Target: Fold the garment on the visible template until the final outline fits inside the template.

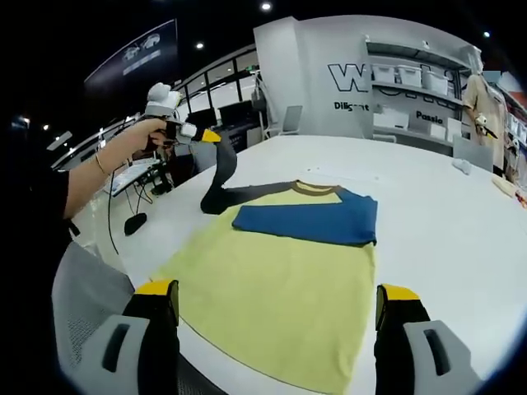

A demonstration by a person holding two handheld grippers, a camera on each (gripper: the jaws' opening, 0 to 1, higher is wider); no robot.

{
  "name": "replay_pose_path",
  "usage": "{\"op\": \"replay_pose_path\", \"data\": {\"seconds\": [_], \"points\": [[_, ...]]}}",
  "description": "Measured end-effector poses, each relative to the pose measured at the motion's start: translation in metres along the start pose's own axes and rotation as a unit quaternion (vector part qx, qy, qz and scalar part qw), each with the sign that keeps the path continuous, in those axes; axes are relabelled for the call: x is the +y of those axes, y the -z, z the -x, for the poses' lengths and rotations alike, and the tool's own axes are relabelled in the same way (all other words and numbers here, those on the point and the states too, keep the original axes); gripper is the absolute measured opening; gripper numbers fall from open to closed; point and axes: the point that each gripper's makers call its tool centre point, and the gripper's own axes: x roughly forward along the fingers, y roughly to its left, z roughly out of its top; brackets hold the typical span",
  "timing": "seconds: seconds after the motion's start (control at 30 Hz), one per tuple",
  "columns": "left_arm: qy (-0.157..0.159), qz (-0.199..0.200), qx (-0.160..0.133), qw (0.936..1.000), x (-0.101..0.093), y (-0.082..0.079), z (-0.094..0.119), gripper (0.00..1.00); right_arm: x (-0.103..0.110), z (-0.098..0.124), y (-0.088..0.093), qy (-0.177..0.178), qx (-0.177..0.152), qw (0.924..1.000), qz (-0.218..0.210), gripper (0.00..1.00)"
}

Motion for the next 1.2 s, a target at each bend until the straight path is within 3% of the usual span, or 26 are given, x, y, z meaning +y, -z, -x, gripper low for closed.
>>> {"op": "replay_pose_path", "data": {"seconds": [0.1, 0.23, 0.57, 0.83, 0.97, 1.07, 1.2], "points": [[0.018, -0.002, -0.004, 0.9998, -0.019, -0.006, -0.007, 0.06, -0.001, 0.001, 0.001, 0.002, 0.0, 1.0, -0.002, 0.99], [0.068, -0.014, -0.013, 0.9975, -0.062, -0.018, -0.02, 0.06, -0.002, 0.002, 0.003, 0.004, -0.004, 0.9999, -0.012, 0.99], [0.118, -0.036, -0.003, 0.9923, -0.138, -0.018, -0.046, 0.06, -0.004, 0.004, 0.005, 0.006, -0.002, 0.9998, -0.017, 0.99], [0.164, -0.066, 0.017, 0.9841, -0.205, 0.004, -0.068, 0.06, -0.012, 0.007, 0.012, 0.013, 0.003, 0.9996, -0.025, 0.99], [0.165, -0.075, 0.03, 0.983, -0.216, 0.016, -0.078, 0.06, -0.014, 0.008, 0.016, 0.016, 0.005, 0.9995, -0.028, 0.99], [0.168, -0.083, 0.055, 0.9807, -0.227, 0.041, -0.094, 0.06, -0.015, 0.009, 0.018, 0.019, 0.007, 0.9993, -0.033, 0.99], [0.168, -0.093, 0.075, 0.9785, -0.234, 0.061, -0.105, 0.06, -0.019, 0.01, 0.02, 0.025, 0.005, 0.9989, -0.039, 0.99]]}}
